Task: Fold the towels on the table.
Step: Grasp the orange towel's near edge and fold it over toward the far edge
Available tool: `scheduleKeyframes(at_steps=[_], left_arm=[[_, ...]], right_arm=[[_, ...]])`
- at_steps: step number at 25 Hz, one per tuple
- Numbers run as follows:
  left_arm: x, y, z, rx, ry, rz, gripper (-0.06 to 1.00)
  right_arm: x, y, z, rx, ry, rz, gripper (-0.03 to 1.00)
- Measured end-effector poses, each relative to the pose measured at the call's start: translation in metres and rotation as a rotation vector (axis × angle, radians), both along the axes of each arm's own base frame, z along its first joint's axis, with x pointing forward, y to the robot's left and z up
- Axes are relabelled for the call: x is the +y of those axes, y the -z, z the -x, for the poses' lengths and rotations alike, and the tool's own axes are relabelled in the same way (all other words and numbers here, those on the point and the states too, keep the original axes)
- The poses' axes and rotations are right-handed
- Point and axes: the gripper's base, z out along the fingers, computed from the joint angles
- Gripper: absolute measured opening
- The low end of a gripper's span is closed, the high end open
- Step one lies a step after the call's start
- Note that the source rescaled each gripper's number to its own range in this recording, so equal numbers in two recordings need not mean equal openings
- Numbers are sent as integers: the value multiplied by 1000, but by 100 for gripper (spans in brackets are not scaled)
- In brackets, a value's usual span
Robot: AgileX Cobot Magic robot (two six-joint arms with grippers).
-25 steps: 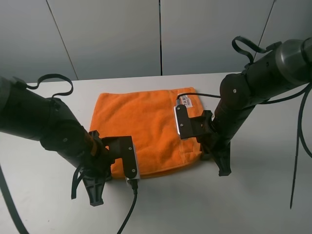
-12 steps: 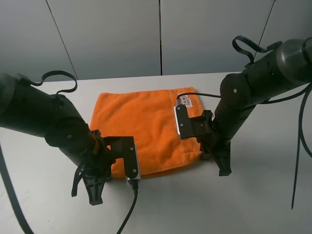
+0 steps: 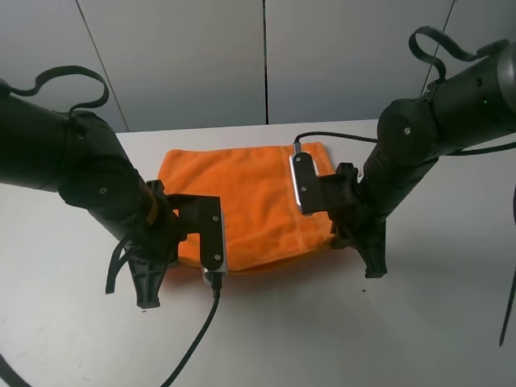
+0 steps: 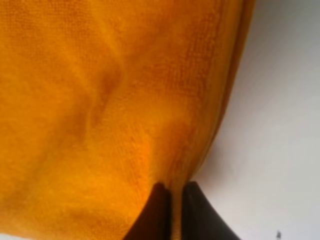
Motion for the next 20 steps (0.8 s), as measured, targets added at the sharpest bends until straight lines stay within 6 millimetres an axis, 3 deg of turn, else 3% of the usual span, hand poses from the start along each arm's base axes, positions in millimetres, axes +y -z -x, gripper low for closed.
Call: scheduleKeyframes(at_steps=[12, 20], left_arm=[[10, -46, -4, -188, 59, -12, 0], [16, -69, -15, -391, 40, -32, 0]], right_arm=[[-4, -51, 4, -144, -7, -62, 0], [-3, -82, -12, -260, 5, -32, 0]])
